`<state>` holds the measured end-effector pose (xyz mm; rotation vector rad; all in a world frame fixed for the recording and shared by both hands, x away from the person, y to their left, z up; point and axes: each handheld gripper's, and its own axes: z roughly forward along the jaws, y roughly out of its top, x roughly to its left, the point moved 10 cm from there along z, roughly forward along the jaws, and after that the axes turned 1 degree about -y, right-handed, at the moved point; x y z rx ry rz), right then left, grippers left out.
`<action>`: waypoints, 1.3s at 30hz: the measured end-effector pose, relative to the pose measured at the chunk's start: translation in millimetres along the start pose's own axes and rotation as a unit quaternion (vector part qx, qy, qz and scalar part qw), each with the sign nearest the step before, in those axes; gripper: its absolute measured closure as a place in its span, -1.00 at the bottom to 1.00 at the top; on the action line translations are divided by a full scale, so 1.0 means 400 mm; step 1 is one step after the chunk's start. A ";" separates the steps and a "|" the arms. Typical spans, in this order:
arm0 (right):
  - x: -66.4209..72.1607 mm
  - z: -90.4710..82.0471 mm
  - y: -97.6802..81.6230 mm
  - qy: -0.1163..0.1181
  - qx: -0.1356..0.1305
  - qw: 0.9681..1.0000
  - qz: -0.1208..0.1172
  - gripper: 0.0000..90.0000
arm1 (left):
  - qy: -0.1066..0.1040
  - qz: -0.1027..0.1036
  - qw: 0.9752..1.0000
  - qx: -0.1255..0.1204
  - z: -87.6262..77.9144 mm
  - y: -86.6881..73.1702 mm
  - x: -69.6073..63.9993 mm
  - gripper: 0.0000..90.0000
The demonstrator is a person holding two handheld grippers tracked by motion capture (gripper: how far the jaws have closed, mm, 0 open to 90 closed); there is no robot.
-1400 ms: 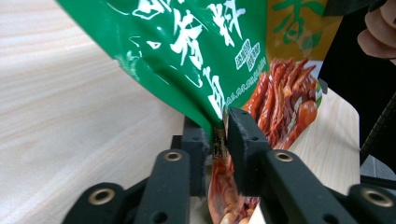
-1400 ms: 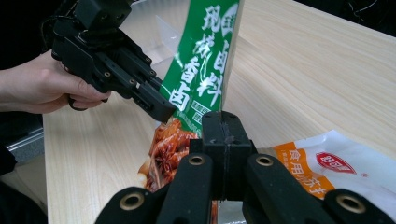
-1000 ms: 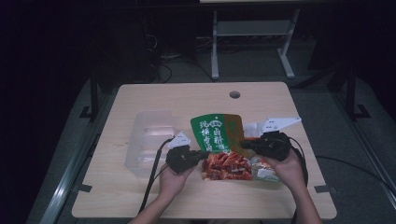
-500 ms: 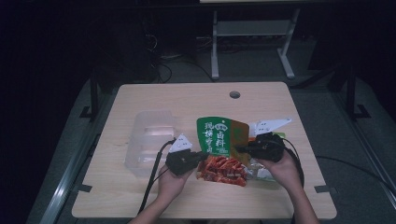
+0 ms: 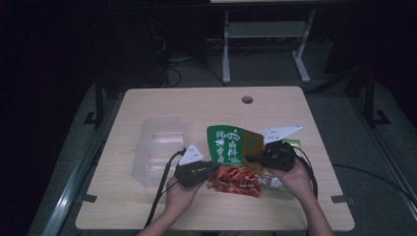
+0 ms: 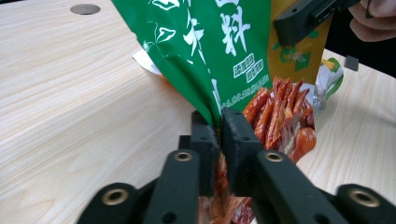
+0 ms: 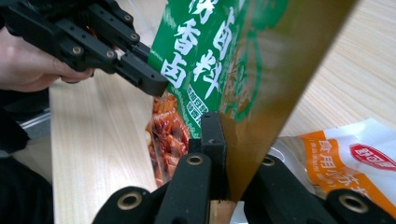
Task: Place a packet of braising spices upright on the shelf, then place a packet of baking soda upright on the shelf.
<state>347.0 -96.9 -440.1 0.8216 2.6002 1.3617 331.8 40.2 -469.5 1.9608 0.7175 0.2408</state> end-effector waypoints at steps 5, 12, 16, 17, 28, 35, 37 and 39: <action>0.013 -0.014 0.011 0.013 -0.021 1.000 0.004 0.99 | -0.006 -0.012 1.000 -0.007 -0.023 -0.004 -0.015 0.55; 0.043 -0.035 0.025 0.010 -0.037 0.999 -0.002 0.99 | 0.004 0.001 1.000 -0.004 -0.054 -0.018 -0.028 0.17; 0.048 -0.040 0.036 0.008 -0.044 0.999 0.000 0.99 | 0.007 0.009 1.000 -0.002 -0.076 -0.029 -0.030 0.06; 0.046 -0.040 0.038 0.004 -0.044 0.999 -0.001 0.99 | 0.012 0.013 1.000 0.000 -0.080 -0.032 -0.030 0.02; 0.055 -0.032 0.104 -0.003 -0.048 0.999 -0.012 1.00 | -0.006 0.041 0.999 0.015 -0.106 -0.061 -0.058 -0.32; 0.063 -0.029 0.147 -0.010 -0.046 0.999 -0.026 1.00 | -0.016 0.041 0.999 0.009 -0.119 -0.071 -0.062 -0.38; 0.064 -0.028 0.157 -0.009 -0.048 0.998 -0.026 1.00 | -0.018 0.039 0.999 0.006 -0.123 -0.068 -0.062 -0.39; 0.064 -0.026 0.166 -0.008 -0.047 0.999 -0.026 1.00 | -0.015 0.044 0.999 0.004 -0.126 -0.066 -0.060 -0.39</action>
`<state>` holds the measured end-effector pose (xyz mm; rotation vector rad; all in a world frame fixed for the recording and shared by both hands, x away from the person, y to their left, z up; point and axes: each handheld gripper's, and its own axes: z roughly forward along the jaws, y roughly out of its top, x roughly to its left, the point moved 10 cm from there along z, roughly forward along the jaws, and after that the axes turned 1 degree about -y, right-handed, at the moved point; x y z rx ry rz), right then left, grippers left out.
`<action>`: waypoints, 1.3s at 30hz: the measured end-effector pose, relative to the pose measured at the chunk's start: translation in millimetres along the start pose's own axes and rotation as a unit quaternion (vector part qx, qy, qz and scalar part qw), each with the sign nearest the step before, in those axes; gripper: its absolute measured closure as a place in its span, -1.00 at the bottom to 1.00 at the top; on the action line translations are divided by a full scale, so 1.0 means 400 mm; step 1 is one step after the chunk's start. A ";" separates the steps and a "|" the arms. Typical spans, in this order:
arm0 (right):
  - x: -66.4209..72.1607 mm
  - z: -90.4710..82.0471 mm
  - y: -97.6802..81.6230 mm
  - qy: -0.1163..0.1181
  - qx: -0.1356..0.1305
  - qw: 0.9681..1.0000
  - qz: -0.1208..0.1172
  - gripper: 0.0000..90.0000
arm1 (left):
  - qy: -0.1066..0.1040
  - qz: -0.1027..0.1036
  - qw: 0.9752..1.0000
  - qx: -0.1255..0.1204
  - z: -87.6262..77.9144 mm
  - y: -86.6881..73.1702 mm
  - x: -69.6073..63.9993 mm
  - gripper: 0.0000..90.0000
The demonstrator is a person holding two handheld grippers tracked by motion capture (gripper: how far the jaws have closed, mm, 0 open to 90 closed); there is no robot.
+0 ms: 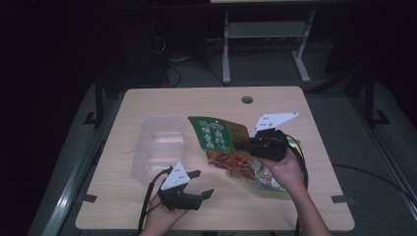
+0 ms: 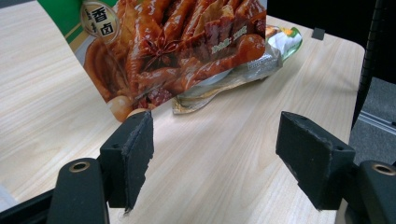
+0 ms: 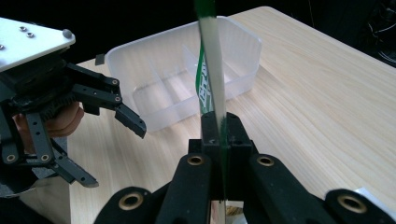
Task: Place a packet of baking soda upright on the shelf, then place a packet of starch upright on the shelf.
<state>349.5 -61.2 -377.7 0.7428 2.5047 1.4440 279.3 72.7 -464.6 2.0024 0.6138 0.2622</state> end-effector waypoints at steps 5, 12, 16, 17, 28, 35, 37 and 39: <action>0.000 0.004 0.016 -0.002 0.004 1.000 -0.005 0.99 | 0.001 0.009 1.000 -0.006 -0.004 0.006 -0.004 -0.39; -0.010 0.001 0.038 0.001 0.002 1.000 -0.004 1.00 | -0.003 0.018 1.000 0.001 0.004 -0.003 -0.015 -0.40; -0.012 0.002 0.055 0.001 0.000 1.000 -0.003 0.99 | -0.005 0.021 1.000 0.002 0.004 -0.004 -0.017 -0.40; -0.012 0.002 0.060 0.002 -0.001 1.000 -0.004 1.00 | -0.008 0.021 1.000 0.002 0.004 -0.003 -0.019 -0.40; 0.002 0.037 0.124 0.015 -0.004 1.000 -0.010 1.00 | -0.015 0.024 1.000 -0.003 0.006 0.000 -0.037 -0.39; 0.006 0.077 0.172 0.025 -0.005 0.999 -0.023 1.00 | -0.017 0.028 0.999 0.002 0.008 -0.006 -0.042 -0.40; 0.006 0.089 0.184 0.029 -0.007 0.999 -0.021 1.00 | -0.017 0.031 0.999 0.000 0.008 -0.004 -0.043 -0.40; 0.008 0.101 0.196 0.032 -0.007 0.999 -0.022 1.00 | -0.018 0.028 0.999 -0.001 0.009 -0.004 -0.046 -0.40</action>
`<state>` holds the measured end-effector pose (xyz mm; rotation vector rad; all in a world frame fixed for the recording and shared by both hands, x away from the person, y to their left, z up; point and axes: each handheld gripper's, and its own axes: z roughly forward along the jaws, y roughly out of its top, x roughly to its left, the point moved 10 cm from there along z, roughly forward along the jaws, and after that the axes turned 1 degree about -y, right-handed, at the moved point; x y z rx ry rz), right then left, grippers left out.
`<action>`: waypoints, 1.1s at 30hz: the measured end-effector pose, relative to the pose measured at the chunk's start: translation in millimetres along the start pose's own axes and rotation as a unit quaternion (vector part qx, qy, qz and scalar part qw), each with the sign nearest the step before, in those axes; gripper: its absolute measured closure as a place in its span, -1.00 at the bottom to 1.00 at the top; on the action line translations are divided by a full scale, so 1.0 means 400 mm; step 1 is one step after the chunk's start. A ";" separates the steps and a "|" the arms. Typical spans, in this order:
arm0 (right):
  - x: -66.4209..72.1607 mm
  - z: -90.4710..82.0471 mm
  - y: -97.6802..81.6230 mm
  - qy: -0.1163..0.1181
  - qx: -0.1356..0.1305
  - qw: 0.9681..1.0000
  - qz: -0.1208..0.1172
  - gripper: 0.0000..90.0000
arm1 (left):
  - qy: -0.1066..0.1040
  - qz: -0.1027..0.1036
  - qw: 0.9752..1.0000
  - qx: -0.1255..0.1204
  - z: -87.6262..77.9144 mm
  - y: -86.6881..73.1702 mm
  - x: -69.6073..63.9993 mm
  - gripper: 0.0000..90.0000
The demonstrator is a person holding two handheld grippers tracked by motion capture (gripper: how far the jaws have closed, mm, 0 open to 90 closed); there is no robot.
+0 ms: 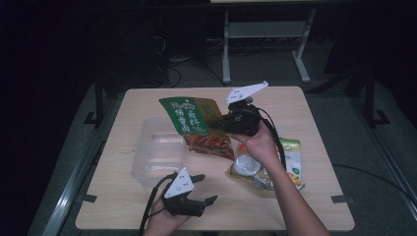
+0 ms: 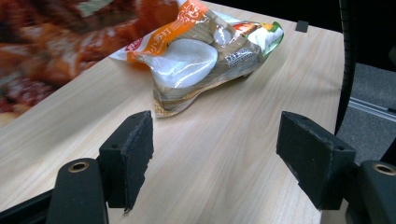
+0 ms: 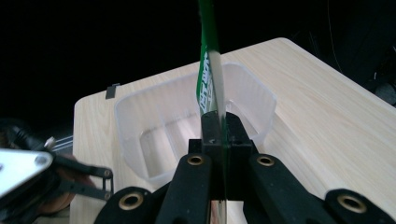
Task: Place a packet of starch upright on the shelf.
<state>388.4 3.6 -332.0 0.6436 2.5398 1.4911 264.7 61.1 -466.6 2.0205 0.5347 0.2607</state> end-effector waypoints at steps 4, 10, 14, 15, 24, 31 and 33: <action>0.001 0.023 0.027 0.005 -0.004 1.000 0.002 1.00 | 0.002 0.005 1.000 0.004 -0.003 -0.001 0.005 -0.40; -0.005 0.056 0.060 0.009 -0.006 1.000 0.005 1.00 | 0.004 0.004 1.000 0.000 -0.004 0.000 0.008 -0.40; -0.009 0.078 0.082 0.010 -0.006 1.000 0.000 1.00 | 0.006 0.004 1.000 -0.003 -0.003 0.000 0.010 -0.40; -0.010 0.084 0.087 0.011 -0.005 1.000 0.001 1.00 | 0.008 0.006 1.000 -0.001 -0.004 -0.001 0.010 -0.40; -0.035 0.142 0.128 0.006 -0.004 1.000 0.000 1.00 | 0.008 0.006 1.000 -0.001 -0.007 -0.002 0.016 -0.40; -0.042 0.203 0.153 0.011 -0.006 1.000 0.005 1.00 | 0.011 0.014 1.000 0.002 -0.008 -0.004 0.021 -0.40; -0.042 0.219 0.156 0.010 -0.004 1.000 0.003 1.00 | 0.010 0.009 1.000 0.001 -0.009 -0.004 0.020 -0.40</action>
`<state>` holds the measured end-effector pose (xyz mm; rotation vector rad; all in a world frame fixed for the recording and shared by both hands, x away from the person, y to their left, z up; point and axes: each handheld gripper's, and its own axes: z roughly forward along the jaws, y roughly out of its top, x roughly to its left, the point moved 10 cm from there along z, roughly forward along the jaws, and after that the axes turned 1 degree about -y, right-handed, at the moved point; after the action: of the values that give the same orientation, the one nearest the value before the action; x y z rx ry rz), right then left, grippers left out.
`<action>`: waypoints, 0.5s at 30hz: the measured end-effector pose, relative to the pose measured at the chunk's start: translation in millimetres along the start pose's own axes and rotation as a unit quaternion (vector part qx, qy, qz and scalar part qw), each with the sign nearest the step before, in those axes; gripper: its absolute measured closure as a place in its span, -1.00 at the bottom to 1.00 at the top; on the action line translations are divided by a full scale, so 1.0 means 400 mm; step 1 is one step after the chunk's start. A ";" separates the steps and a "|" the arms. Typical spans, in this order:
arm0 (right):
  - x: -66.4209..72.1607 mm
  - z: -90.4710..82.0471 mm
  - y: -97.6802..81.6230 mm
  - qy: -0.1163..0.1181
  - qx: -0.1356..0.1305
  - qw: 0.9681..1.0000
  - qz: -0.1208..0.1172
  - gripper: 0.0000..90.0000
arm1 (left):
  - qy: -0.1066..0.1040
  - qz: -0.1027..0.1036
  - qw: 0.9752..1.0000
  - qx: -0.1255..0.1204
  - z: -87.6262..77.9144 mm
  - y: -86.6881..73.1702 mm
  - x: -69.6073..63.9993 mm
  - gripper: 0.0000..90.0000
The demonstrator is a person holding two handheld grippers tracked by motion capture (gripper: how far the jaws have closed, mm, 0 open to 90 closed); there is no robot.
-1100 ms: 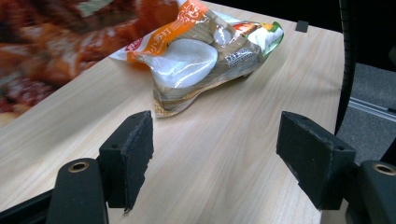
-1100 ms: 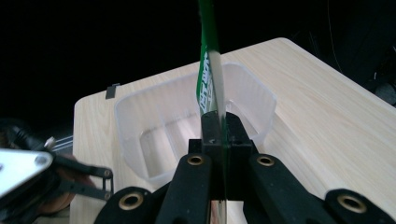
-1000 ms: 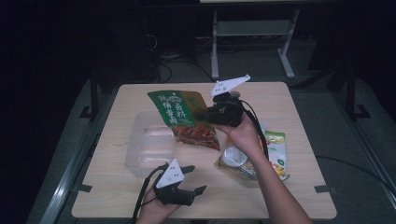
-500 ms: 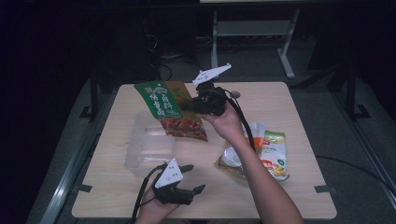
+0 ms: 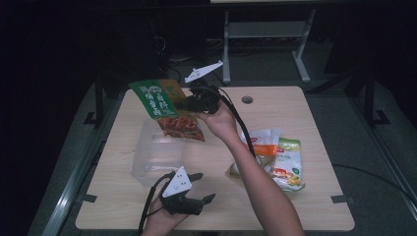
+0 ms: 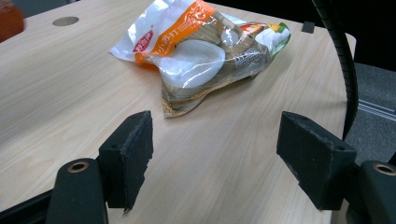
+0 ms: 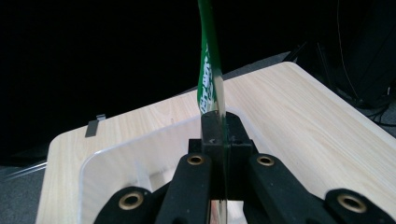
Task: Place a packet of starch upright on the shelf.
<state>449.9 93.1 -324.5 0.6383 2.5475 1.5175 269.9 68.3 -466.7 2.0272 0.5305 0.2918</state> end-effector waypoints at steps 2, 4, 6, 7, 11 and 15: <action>0.000 0.016 0.004 0.002 0.000 1.000 0.003 1.00 | 0.001 0.000 1.000 -0.002 0.000 0.001 0.001 -0.40; -0.002 0.031 0.009 0.002 -0.002 1.000 0.003 1.00 | 0.000 -0.001 1.000 -0.001 -0.002 0.000 0.001 -0.40; -0.006 0.045 0.012 0.002 -0.004 1.000 0.005 1.00 | -0.001 -0.006 1.000 -0.004 -0.001 0.001 0.000 -0.40; -0.009 0.054 0.012 0.002 -0.006 1.000 0.007 1.00 | -0.001 -0.007 1.000 -0.007 -0.001 0.002 0.001 -0.40; -0.017 0.083 0.008 0.003 -0.008 1.000 0.014 1.00 | -0.001 -0.009 1.000 -0.007 -0.003 0.002 0.000 -0.40; -0.025 0.114 0.001 0.005 -0.006 1.000 0.020 1.00 | 0.000 -0.011 1.000 -0.006 -0.002 0.001 0.000 -0.40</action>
<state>472.7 126.3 -347.9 0.6849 2.5459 1.5500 269.7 68.8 -466.1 2.0076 0.5500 0.2801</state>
